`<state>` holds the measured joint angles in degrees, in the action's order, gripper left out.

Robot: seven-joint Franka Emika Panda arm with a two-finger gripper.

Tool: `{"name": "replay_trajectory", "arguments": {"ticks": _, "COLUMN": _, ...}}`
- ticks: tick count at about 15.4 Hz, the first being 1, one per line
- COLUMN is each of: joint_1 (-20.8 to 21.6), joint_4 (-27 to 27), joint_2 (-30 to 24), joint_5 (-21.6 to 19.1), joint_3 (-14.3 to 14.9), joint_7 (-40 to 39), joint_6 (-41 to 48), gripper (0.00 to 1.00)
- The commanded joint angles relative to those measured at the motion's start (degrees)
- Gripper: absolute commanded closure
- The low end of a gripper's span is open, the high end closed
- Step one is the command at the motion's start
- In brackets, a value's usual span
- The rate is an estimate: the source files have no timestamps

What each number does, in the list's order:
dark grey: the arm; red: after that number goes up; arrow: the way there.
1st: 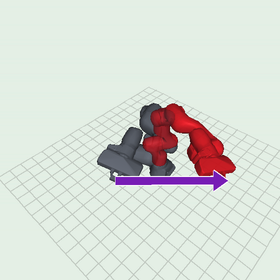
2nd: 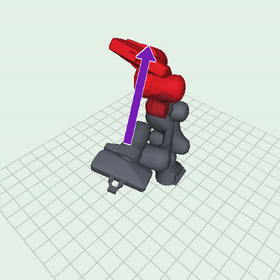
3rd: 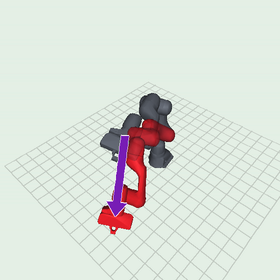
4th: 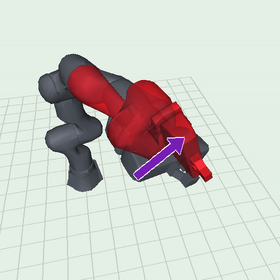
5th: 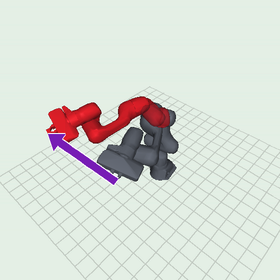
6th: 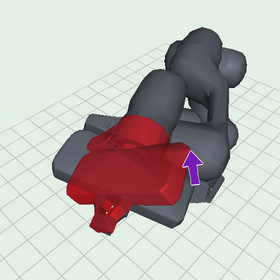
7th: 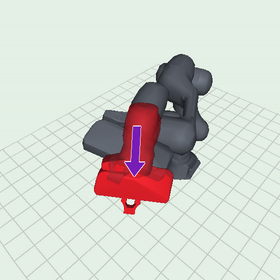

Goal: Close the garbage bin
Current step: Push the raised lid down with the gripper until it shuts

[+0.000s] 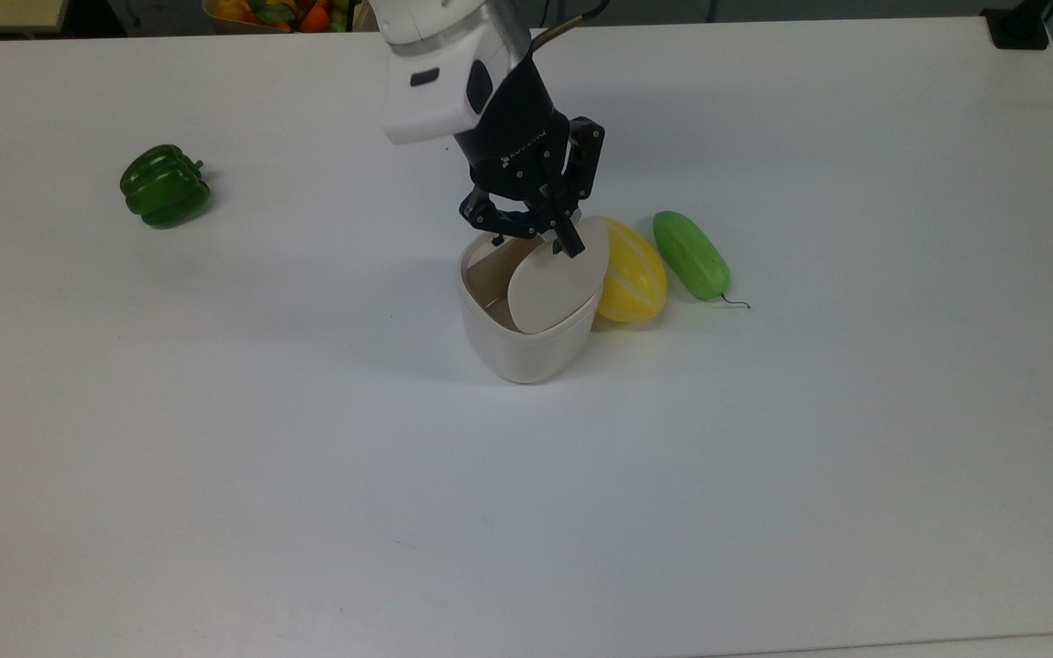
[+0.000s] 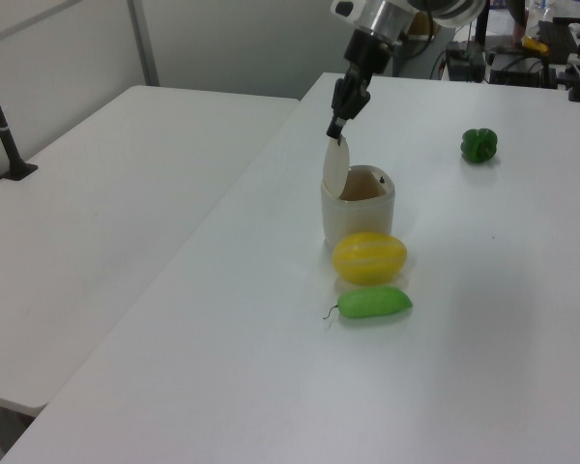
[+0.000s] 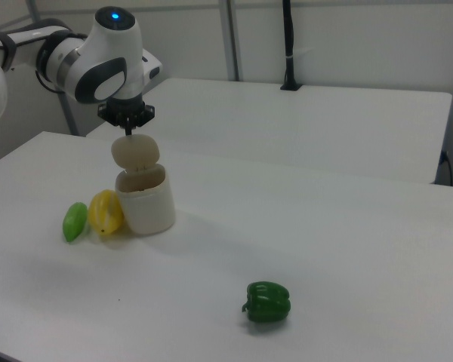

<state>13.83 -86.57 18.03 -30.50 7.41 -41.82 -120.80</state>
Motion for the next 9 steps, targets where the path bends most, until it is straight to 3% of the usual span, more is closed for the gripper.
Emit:
{"name": "replay_trajectory", "arguments": {"ticks": 1, "joint_1": 0.23, "joint_4": -0.35, "joint_2": -0.45, "joint_5": 0.97, "joint_3": 0.85, "joint_7": 0.16, "joint_6": 6.53, "gripper": 1.0}}
{"name": "replay_trajectory", "arguments": {"ticks": 9, "joint_1": 0.05, "joint_4": -1.75, "joint_2": -0.54, "joint_5": 2.72, "joint_3": 3.58, "joint_7": 0.69, "joint_6": 11.82, "gripper": 1.0}}
